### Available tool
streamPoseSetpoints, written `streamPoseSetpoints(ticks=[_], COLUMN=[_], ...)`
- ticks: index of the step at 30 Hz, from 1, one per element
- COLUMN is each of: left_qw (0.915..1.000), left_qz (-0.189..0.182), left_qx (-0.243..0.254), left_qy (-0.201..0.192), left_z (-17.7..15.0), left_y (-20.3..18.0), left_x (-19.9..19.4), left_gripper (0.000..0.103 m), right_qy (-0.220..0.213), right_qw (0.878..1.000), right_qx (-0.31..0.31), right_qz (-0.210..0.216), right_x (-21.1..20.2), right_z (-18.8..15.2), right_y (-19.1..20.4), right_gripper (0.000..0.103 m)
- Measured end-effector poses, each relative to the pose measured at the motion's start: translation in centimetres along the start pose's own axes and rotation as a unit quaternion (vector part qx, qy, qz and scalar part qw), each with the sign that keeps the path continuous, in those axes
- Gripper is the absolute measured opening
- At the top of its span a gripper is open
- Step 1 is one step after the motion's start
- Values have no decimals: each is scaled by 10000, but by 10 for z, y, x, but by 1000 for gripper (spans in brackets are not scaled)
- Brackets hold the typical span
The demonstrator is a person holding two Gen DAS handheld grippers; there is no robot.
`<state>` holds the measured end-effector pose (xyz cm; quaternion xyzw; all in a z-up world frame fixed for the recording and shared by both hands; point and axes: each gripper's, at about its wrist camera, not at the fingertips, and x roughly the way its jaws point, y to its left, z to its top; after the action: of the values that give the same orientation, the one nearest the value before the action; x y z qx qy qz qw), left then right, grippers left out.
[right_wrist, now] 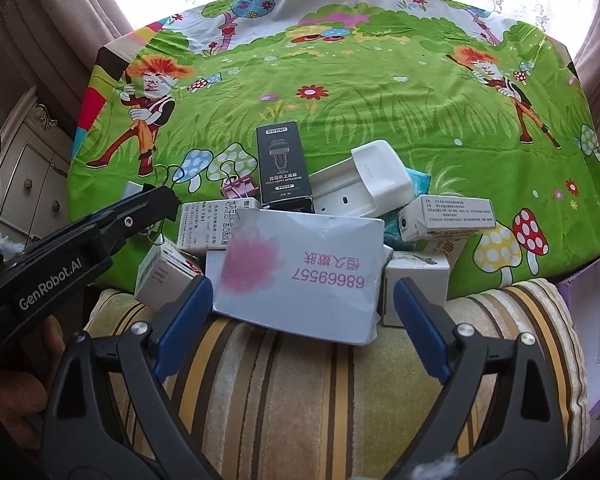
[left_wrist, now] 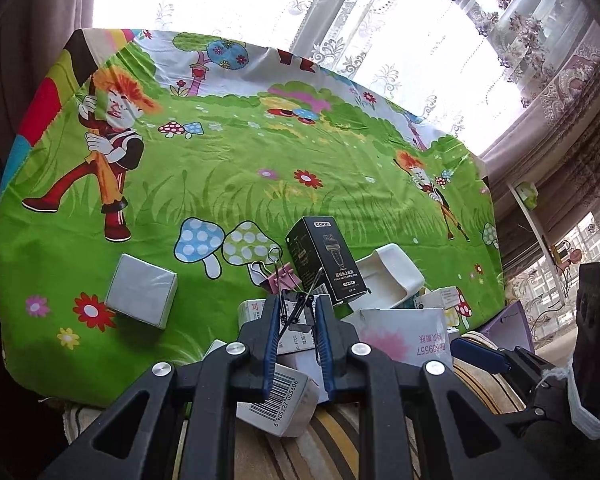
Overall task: Organize rigid objects
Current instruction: 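Grasp the black binder clip with left tool while right tool grasps the pink-printed white box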
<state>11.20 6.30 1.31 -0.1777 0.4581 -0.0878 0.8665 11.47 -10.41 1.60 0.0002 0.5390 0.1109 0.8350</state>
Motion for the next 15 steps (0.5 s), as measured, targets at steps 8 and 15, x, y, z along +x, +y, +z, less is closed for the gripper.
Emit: streamPoseSetpoints(ticks=[8,15], left_qw=[9997,9994], left_qz=[-131,-147], left_qx=[-139,-238], left_qy=[-130,-218], left_z=[-4,-7], left_y=[5,8], left_x=[-5,-11], left_gripper=[19,19], right_qy=[17,160], right_qw=[9991,9971], right_qx=[-130,-362], right_qz=[-399,-647], right_x=[7,21], right_z=[4,5], right_y=[13,22], right_gripper=[96,97])
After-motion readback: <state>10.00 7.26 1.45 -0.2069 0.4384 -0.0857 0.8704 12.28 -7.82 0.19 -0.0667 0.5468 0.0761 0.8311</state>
